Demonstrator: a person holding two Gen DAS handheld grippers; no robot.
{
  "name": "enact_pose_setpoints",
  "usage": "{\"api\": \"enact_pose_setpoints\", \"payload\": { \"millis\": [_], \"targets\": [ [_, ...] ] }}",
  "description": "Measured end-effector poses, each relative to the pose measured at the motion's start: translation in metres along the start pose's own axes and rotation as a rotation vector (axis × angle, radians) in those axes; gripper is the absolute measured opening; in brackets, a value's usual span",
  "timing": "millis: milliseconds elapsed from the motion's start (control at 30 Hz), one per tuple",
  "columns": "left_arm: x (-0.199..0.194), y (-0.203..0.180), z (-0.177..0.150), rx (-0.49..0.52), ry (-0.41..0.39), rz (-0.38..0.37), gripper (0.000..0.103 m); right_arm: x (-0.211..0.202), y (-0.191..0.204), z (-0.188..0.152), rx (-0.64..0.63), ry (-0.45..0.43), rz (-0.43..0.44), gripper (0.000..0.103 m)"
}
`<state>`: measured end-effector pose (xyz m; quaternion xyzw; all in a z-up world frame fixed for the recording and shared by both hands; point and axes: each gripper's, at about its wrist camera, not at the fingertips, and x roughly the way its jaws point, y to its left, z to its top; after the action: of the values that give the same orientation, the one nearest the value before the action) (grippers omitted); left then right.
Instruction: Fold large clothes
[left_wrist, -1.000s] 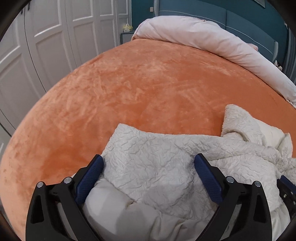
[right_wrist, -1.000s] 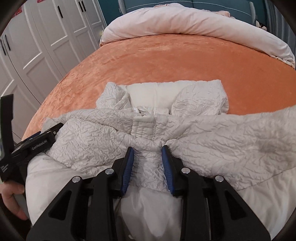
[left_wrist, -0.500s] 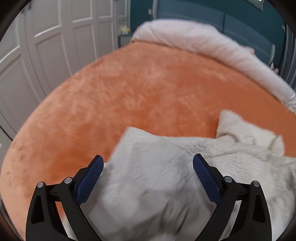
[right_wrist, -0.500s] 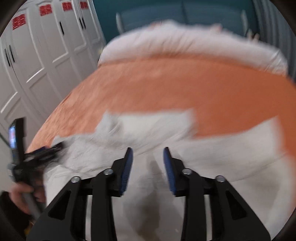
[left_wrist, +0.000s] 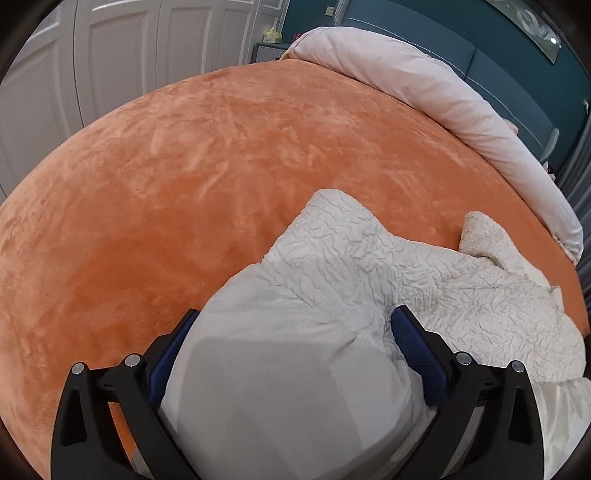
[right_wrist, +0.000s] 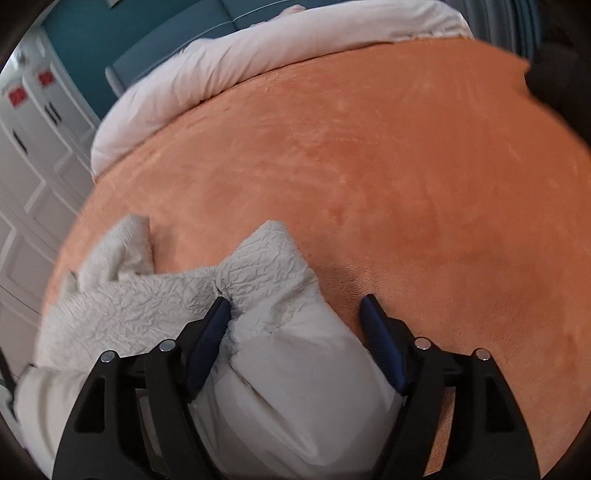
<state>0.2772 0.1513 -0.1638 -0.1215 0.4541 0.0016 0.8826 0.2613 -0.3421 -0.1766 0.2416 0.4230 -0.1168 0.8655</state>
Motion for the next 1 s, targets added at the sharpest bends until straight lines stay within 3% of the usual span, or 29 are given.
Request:
{"api": "enact_pose_setpoints", "payload": {
  "millis": [67, 100, 167, 300, 367, 500, 600, 700, 900, 1000],
  "targets": [
    [-0.003, -0.001, 0.002, 0.001, 0.012, 0.003, 0.098, -0.001, 0.002, 0.004, -0.006, 0.014, -0.017, 0.068],
    [-0.007, -0.001, 0.005, 0.004, 0.019, 0.011, 0.098, -0.008, 0.008, 0.008, -0.022, 0.018, -0.049, 0.060],
    [-0.032, 0.000, 0.009, 0.016, 0.009, 0.040, 0.097, -0.039, 0.021, 0.013, -0.059, -0.038, -0.086, 0.058],
    [-0.093, 0.019, -0.006, -0.001, -0.041, -0.001, 0.097, -0.127, 0.084, 0.003, -0.227, -0.211, -0.007, 0.058],
    [-0.110, 0.034, -0.022, -0.045, -0.024, -0.013, 0.097, -0.139, 0.124, -0.016, -0.329, -0.188, 0.059, 0.057],
    [-0.130, 0.074, -0.068, -0.207, 0.055, -0.049, 0.097, -0.118, 0.183, -0.059, -0.470, -0.085, 0.108, 0.042],
    [-0.135, 0.089, -0.099, -0.261, 0.097, -0.058, 0.097, -0.086, 0.208, -0.090, -0.533, 0.011, 0.074, 0.040],
    [-0.131, 0.091, -0.121, -0.255, 0.108, -0.052, 0.097, -0.061, 0.213, -0.105, -0.551, 0.046, 0.029, 0.041],
    [-0.114, 0.072, -0.112, -0.220, 0.077, -0.045, 0.098, -0.049, 0.204, -0.111, -0.550, 0.089, 0.038, 0.041],
    [-0.109, 0.061, -0.099, -0.238, 0.094, -0.135, 0.090, -0.047, 0.199, -0.114, -0.546, 0.069, 0.048, 0.041]
  ]
}}
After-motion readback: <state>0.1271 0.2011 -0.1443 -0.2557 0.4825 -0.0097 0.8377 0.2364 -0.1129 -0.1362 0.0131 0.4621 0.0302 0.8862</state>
